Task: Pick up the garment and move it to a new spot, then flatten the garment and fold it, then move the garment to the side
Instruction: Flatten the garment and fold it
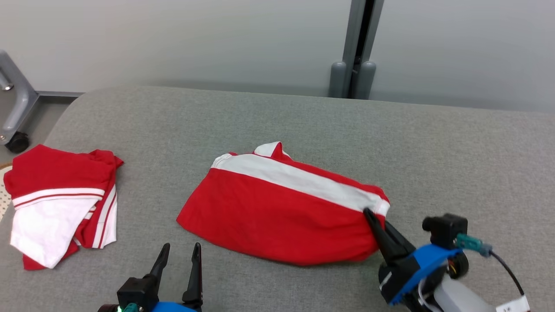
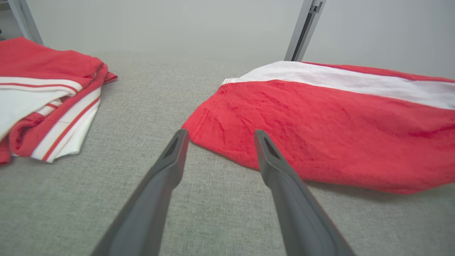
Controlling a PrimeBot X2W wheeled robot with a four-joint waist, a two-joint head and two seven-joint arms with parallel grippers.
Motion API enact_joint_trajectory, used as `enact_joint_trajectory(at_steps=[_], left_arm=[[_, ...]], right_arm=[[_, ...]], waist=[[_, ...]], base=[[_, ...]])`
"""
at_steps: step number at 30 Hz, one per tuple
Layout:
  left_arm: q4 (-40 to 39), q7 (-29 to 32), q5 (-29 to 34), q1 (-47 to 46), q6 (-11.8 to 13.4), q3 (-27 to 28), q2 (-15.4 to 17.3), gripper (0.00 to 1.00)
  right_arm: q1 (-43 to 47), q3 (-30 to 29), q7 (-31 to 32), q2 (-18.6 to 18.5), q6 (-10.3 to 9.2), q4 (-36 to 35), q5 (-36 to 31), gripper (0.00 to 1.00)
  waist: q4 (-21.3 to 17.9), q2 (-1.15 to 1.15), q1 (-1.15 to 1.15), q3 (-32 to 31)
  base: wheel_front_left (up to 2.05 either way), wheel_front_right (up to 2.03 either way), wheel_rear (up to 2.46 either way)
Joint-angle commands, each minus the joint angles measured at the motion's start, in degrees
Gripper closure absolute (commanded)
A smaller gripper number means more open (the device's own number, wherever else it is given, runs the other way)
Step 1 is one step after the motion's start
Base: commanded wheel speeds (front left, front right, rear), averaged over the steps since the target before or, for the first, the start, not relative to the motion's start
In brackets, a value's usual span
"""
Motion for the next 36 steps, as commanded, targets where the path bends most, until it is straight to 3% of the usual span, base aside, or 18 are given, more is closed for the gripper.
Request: enact_joint_trajectory(at_steps=[1,3,4,5,6,10,12,17,21,27,36], left_arm=[[-0.3,-0.2,0.3,-1.0,0.0,0.4,0.0,0.00],[-0.3,-0.2,0.6,-1.3,0.0,0.7,0.0,0.00],[-0.3,-0.2,0.6,-1.5,-0.1,0.8,0.0,0.00],[-0.3,-0.2,0.8,-1.6,-0.1,0.9,0.0,0.00],[-0.2,-0.2,0.9,-1.6,-0.2,1.1,0.0,0.00],[-0.1,-0.2,1.0,-1.2,-0.3,1.6,0.0,0.00],[-0.1,-0.2,1.1,-1.1,-0.2,1.8,0.0,0.00],[-0.2,-0.2,1.0,-1.7,0.1,1.9,0.0,0.00],[0.1,-0.2,0.7,-3.6,0.1,2.0,0.0,0.00],[4.1,-0.2,1.4,-10.9,-0.8,1.5,0.0,0.00],[21.8,-0.2,-0.7,-22.4,-1.5,-2.4,0.9,0.00]], right_arm=[[1.7,0.0,0.0,-0.4,0.02,0.4,-0.6,1.00],[4.9,-0.7,0.0,-1.9,0.01,2.1,-0.5,1.00],[6.0,-1.0,0.0,-2.7,0.01,2.8,-1.2,0.82],[6.7,-1.0,0.0,-3.3,0.01,3.4,-2.4,0.53],[7.3,-1.2,0.0,-3.5,0.01,4.0,-3.3,0.00],[7.3,-5.2,0.0,-3.9,0.01,6.4,-9.2,0.00],[7.1,-10.1,0.0,-3.2,0.01,7.2,-14.3,0.00],[10.2,-24.0,0.0,2.0,0.01,3.1,-28.7,0.00],[12.6,-31.3,0.0,6.8,0.01,-2.2,-37.0,0.00],[14.1,-33.4,0.0,10.0,0.01,-5.8,-41.2,0.00],[12.2,-32.5,0.0,10.5,0.01,-6.6,-40.8,0.00]], waist=[[-0.8,0.00,0.00,-0.2],[-1.7,0.00,0.00,0.0],[-2.0,0.00,0.00,0.0],[-2.4,0.00,0.00,-0.1],[-2.7,0.00,0.00,-0.2],[-3.6,0.00,0.00,-0.8],[-3.9,0.00,0.00,-1.0],[-4.1,0.00,0.00,-1.1],[-4.3,0.00,0.00,-0.3],[-5.3,0.00,0.00,2.4],[-7.9,0.00,0.00,6.0]], base=[[0.00,0.00,0.00],[0.00,0.00,0.00],[0.00,0.00,0.00],[0.00,0.00,0.00],[0.00,0.00,0.00],[0.00,0.00,0.00],[0.00,0.00,0.00],[0.00,0.00,0.00],[0.00,0.00,0.00],[0.00,0.00,0.00],[0.00,0.00,0.00]])
